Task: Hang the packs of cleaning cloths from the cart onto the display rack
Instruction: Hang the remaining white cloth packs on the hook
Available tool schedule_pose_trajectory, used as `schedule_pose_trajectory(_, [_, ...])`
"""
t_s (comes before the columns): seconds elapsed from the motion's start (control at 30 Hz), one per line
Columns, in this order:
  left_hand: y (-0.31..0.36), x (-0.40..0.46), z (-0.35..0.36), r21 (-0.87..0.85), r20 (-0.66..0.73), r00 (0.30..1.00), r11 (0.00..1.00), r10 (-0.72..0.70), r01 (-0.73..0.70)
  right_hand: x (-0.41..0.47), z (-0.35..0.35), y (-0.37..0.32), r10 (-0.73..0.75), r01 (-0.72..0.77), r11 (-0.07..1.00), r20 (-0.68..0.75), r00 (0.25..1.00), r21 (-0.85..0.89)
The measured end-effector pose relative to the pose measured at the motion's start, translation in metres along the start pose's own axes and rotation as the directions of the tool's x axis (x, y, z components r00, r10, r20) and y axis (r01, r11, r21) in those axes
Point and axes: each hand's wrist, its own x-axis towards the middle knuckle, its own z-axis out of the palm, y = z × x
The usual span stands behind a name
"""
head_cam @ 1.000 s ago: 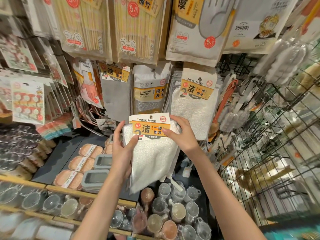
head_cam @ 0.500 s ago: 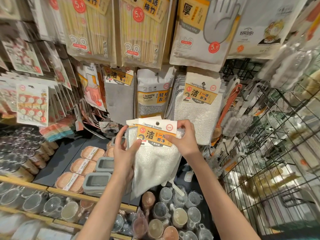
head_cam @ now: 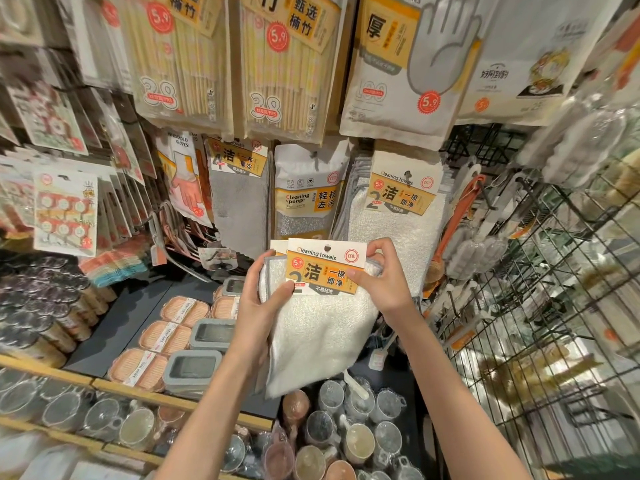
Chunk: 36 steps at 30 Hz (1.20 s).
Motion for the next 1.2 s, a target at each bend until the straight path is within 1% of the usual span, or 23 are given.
schedule_pose_trajectory(0.07, [-0.001,0.0,-0.001,0.021,0.015,1.0,1.0,-0.006,0.006,0.0,-0.003,0.0,0.013,-0.013,1.0,0.005,1.0,0.012])
schedule_pose_trajectory(0.17, [-0.001,0.001,0.001,0.019,-0.001,1.0,1.0,-0.022,0.022,0.001,-0.007,0.0,0.019,-0.018,0.999,-0.01,1.0,0.029])
schedule_pose_trajectory(0.33, [0.002,0.002,0.007,-0.1,0.011,0.998,0.993,-0.06,0.061,0.005,-0.017,0.005,0.018,-0.015,0.996,-0.044,0.999,0.084])
schedule_pose_trajectory(0.43, [0.001,0.003,0.008,-0.099,0.012,0.999,0.994,-0.048,0.049,0.006,-0.02,0.004,0.014,-0.01,0.995,-0.041,0.999,0.097])
schedule_pose_trajectory(0.5, [-0.002,0.004,0.008,-0.104,-0.006,0.999,0.993,-0.048,0.047,0.006,-0.021,0.001,0.017,-0.009,0.994,-0.067,0.998,0.109])
schedule_pose_trajectory(0.67, [-0.005,0.009,0.009,-0.095,-0.052,0.998,0.995,-0.022,0.017,0.008,-0.028,-0.006,-0.028,0.038,0.998,-0.168,0.985,0.054])
schedule_pose_trajectory(0.83, [-0.003,0.013,0.011,-0.054,-0.089,0.995,0.997,0.045,-0.049,0.013,-0.044,-0.013,-0.038,0.057,0.996,-0.259,0.965,0.067])
schedule_pose_trajectory(0.97, [-0.003,0.016,0.011,-0.04,-0.083,0.995,0.997,0.057,-0.061,0.018,-0.05,-0.023,-0.041,0.058,0.997,-0.264,0.964,0.058])
schedule_pose_trajectory(1.1, [-0.004,0.019,0.006,-0.023,-0.125,0.99,0.997,0.068,-0.071,0.024,-0.063,-0.034,-0.081,0.099,0.994,-0.298,0.951,0.045])
schedule_pose_trajectory(1.2, [-0.004,0.02,0.002,-0.023,-0.139,0.987,0.996,0.077,-0.081,0.031,-0.071,-0.04,-0.121,0.127,0.992,-0.308,0.944,0.0])
